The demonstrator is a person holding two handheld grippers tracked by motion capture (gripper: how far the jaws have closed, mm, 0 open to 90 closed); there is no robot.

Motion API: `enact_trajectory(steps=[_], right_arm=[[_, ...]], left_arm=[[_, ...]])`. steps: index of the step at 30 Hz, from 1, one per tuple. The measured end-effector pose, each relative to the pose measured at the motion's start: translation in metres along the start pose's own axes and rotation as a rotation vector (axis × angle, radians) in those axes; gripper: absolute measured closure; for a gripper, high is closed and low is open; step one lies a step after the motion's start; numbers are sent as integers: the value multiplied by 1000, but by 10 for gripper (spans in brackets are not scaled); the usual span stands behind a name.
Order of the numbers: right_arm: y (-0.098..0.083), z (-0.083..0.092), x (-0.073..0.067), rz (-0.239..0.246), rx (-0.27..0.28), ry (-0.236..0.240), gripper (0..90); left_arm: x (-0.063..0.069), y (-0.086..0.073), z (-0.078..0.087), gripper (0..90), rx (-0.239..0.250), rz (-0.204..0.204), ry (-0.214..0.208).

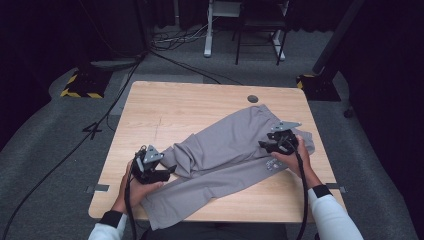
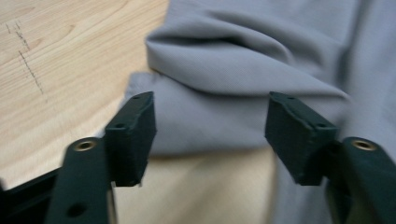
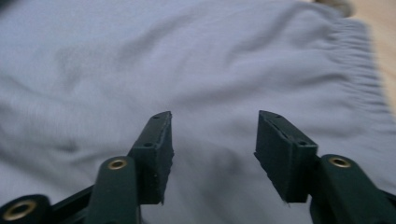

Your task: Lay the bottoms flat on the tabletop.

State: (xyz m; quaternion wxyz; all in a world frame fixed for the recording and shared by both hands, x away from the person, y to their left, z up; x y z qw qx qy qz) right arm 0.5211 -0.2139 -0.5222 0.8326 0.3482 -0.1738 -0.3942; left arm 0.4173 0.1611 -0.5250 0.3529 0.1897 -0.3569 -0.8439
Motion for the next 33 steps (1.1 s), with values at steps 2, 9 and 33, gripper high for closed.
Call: enact_trajectory(steps=[2, 9, 33], right_arm=[[1, -6, 0, -13, -5, 2, 472], [-1, -35, 11, -67, -73, -29, 480], [-38, 0, 120, -297, -46, -276, 532]], left_arm=[[-3, 2, -5, 388, 0, 15, -7], [-13, -5, -34, 551, -91, 29, -22], [-61, -37, 13, 862, 24, 145, 106]])
Point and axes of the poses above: each handheld gripper's, and its own axes: z roughly backward along the jaws, y roughly out of its top, x roughly to its right, the point moved 8 cm from there along -z, roughly forward along the jaws, and after that the axes turned 5 degrees about -z, right-handed, at the moved point
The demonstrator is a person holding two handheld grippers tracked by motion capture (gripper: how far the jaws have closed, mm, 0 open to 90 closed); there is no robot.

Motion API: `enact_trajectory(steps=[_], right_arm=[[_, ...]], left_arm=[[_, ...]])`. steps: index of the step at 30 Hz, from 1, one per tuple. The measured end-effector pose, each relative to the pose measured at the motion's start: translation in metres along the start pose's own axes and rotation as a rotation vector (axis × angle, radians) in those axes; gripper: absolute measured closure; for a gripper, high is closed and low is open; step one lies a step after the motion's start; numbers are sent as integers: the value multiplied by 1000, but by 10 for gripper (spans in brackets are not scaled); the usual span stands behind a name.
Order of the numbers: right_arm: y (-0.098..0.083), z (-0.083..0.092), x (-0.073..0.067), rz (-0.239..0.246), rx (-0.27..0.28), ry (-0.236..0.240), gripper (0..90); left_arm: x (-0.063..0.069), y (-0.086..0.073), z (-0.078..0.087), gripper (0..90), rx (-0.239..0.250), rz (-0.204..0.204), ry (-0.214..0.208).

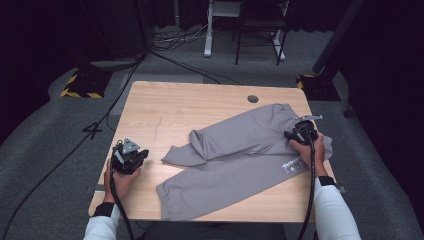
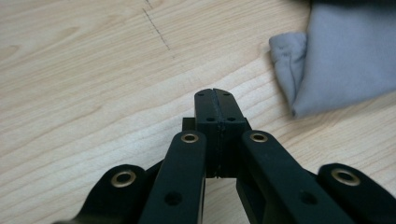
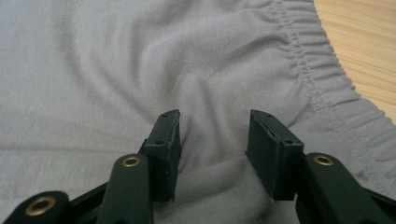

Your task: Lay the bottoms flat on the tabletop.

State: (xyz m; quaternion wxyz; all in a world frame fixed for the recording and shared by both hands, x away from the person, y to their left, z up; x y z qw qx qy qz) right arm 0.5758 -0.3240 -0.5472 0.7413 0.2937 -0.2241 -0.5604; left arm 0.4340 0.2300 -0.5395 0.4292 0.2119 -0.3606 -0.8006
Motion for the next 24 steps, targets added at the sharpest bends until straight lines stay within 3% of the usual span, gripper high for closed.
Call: enact_trajectory(steps=[1, 2, 3, 4, 5, 8, 10, 13, 14, 16, 18, 19, 20, 21, 22, 23, 24], right_arm=[[0, 0, 1, -7, 0, 1, 532], [0, 0, 1, -7, 0, 1, 532], [0, 0, 0, 14, -1, -9, 533], [1, 1, -5, 64, -8, -43, 526], [1, 1, -5, 64, -8, -43, 526], [2, 0, -10, 80, -12, -58, 475], [3, 1, -17, 105, -10, -34, 443], [3, 5, -30, 124, 6, 49, 427], [3, 7, -39, 154, 20, 86, 427], [1, 8, -44, 170, 17, 112, 422], [0, 7, -46, 184, 14, 120, 426], [-2, 6, -47, 198, 8, 115, 430], [-4, 5, -48, 207, 4, 116, 439], [-4, 5, -48, 207, 4, 116, 439], [-4, 5, -48, 204, 3, 118, 439], [-4, 5, -47, 200, 5, 114, 439], [-5, 5, -46, 194, 7, 114, 439]], left_arm=[[5, 3, -2, 729, 15, -5, -21], [12, 7, -5, 729, 21, -18, -37], [19, 11, -7, 703, 24, -45, -55], [34, 22, -14, 598, 30, -85, -82], [34, 22, -14, 537, 30, -85, -82], [52, 36, -27, 469, 20, -146, -79], [58, 42, -37, 408, 4, -150, -80], [60, 47, -55, 348, -25, -125, -105], [60, 48, -62, 352, -35, -112, -110], [60, 48, -74, 367, -53, -121, -112], [61, 49, -75, 400, -50, -125, -117], [60, 50, -75, 450, -55, -139, -111], [61, 51, -74, 595, -62, -160, -130], [61, 51, -74, 665, -62, -160, -130], [61, 51, -73, 665, -65, -183, -126], [60, 50, -72, 754, -71, -192, -110], [59, 49, -70, 774, -69, -202, -106]])
Point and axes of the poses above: each handheld gripper's, and its own axes: z roughly backward along the jaws, y roughly out of its top, x roughly to its right, the point moved 8 cm from there along -z, roughly forward along the jaws, and after that the axes turned 5 degrees about -z, right-handed, at the moved point
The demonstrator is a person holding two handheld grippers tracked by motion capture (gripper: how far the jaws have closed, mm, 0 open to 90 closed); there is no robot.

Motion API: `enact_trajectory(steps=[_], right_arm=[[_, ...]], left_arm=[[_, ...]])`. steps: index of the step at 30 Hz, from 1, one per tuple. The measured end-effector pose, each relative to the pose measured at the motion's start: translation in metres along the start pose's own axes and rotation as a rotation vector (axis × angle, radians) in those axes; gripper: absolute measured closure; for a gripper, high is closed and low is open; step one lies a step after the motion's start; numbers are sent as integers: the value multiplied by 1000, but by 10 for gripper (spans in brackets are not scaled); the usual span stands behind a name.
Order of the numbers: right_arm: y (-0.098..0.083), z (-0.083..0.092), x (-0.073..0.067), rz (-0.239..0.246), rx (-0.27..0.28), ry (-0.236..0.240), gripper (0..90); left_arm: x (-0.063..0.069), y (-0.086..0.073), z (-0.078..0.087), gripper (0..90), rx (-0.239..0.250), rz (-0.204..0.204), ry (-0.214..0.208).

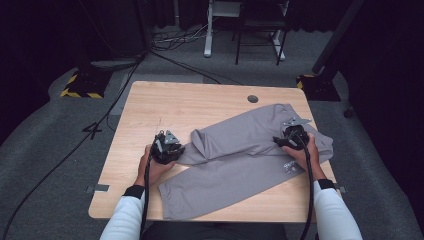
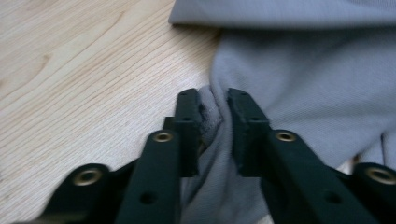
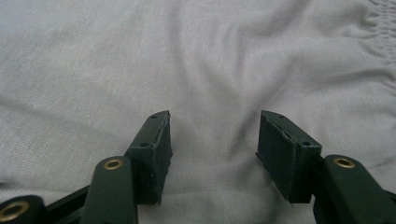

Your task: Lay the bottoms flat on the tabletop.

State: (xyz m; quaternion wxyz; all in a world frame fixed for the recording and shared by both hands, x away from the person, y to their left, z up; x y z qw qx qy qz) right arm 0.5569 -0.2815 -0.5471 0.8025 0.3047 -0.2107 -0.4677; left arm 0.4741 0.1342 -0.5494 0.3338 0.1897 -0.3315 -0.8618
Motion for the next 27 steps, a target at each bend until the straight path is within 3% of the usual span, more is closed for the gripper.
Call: enact_trajectory(steps=[3, 5, 8, 9, 12, 14, 15, 16, 17, 18, 19, 20, 21, 22, 23, 24, 25, 26, 27], right_arm=[[-1, 0, 2, -11, 3, -13, 449], [-1, 1, 6, -1, 0, -51, 455], [-1, 1, 11, -20, 3, -66, 461], [-1, 1, 12, -29, 2, -70, 462], [-1, 0, 13, -39, 1, -62, 462], [-1, 0, 12, -35, 0, -65, 462], [0, 1, 13, -26, -4, -93, 465], [0, 1, 13, -26, -4, -93, 465], [0, 0, 13, -27, -2, -95, 467], [-1, 0, 14, -40, 3, -92, 468], [-1, 0, 14, -42, 4, -90, 469], [-1, 0, 14, -46, 3, -89, 469], [-1, 0, 14, -46, 3, -89, 469], [-1, 0, 13, -50, 6, -90, 474], [-1, 0, 13, -48, 9, -93, 477], [-1, 0, 13, -47, 8, -96, 481], [-1, 1, 12, -42, 5, -98, 485], [-1, 1, 12, -42, 5, -98, 485], [-1, 1, 11, -32, 8, -105, 488]], left_arm=[[-5, -1, 7, 782, 15, 6, 23], [-12, -2, 20, 782, 79, 76, 6], [-30, -6, 41, 782, 136, 144, 44], [-37, -9, 47, 782, 133, 146, 79], [-45, -12, 54, 768, 127, 168, 110], [-57, -16, 57, 794, 107, 212, 202], [-59, -18, 57, 695, 112, 243, 191], [-60, -19, 57, 695, 108, 260, 181], [-59, -20, 56, 620, 101, 259, 188], [-55, -19, 55, 613, 99, 229, 185], [-36, -9, 54, 588, 141, 170, 117], [-24, -2, 53, 552, 155, 126, 94], [-24, -2, 53, 532, 155, 126, 94], [-13, 5, 51, 524, 158, 82, 84], [13, 19, 43, 527, 152, 18, 6], [25, 25, 37, 512, 143, -13, -21], [34, 30, 30, 500, 131, -38, -31], [34, 30, 30, 487, 131, -38, -31], [44, 36, 20, 455, 119, -49, -45]])
Point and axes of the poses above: each handheld gripper's, and its own axes: z roughly backward along the jaws, y roughly out of its top, x roughly to its right, the point moved 8 cm from there along -z, roughly forward along the jaws, and after that the axes turned 5 degrees about -z, right-handed, at the moved point
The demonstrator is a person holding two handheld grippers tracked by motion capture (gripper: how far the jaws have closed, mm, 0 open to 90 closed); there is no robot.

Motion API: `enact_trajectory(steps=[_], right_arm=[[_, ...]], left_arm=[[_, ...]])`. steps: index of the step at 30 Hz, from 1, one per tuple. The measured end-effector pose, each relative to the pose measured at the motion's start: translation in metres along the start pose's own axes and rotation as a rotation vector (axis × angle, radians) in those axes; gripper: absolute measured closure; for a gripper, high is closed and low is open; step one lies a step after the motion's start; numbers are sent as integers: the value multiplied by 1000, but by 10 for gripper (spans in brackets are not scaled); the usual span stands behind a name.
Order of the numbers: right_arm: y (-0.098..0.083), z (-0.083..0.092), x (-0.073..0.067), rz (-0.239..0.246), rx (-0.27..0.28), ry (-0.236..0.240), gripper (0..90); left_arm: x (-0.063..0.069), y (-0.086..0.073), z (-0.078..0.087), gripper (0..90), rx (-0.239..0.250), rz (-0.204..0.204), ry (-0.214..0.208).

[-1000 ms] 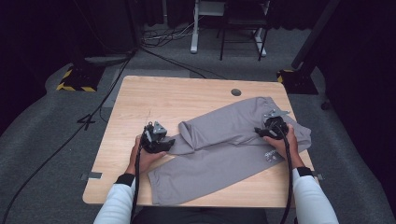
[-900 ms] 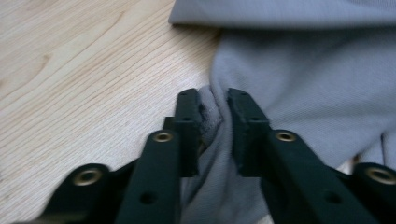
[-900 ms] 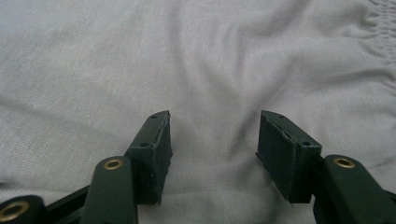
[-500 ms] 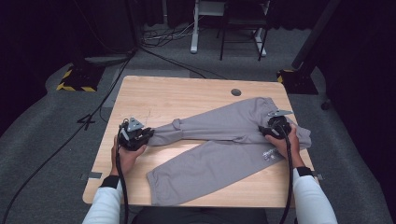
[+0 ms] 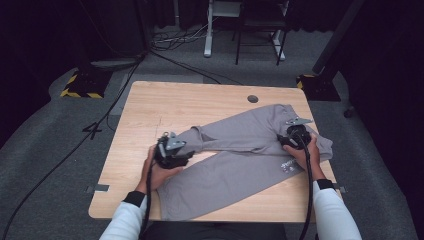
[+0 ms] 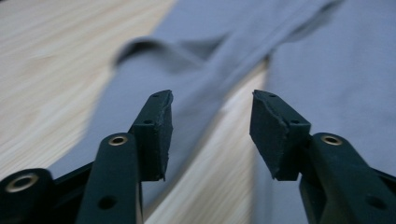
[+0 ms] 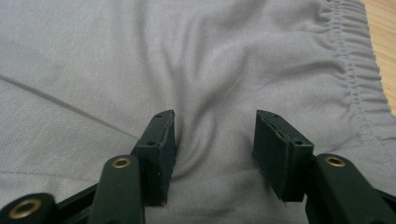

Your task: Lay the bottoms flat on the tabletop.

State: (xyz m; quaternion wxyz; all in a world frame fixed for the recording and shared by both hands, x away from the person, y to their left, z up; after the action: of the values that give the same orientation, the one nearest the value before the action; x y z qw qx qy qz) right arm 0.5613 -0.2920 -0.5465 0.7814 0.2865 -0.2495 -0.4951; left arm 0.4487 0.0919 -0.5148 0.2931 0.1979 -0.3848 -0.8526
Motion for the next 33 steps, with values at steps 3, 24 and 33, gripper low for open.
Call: enact_trajectory(steps=[3, 24, 33], right_arm=[[0, 0, -1, 3, 4, 0, 500], [-2, 3, 3, 26, -9, -33, 509], [-4, 3, 14, 6, -10, -67, 509]], left_arm=[[7, 8, -27, 342, -33, 32, 15], [-77, 3, 12, 866, -12, 186, 232], [-138, -29, 60, 797, -12, 336, 380]])
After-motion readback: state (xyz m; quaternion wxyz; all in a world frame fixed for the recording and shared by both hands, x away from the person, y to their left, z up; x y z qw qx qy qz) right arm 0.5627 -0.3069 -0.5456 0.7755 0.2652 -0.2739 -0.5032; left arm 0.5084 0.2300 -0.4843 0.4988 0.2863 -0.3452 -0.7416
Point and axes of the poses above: each handheld gripper's, and its own axes: z roughly backward along the jaws, y roughly out of its top, x roughly to its right, the point moved 8 cm from there along -z, roughly forward along the jaws, and after that the axes turned 5 degrees about -z, right-handed, at the moved point
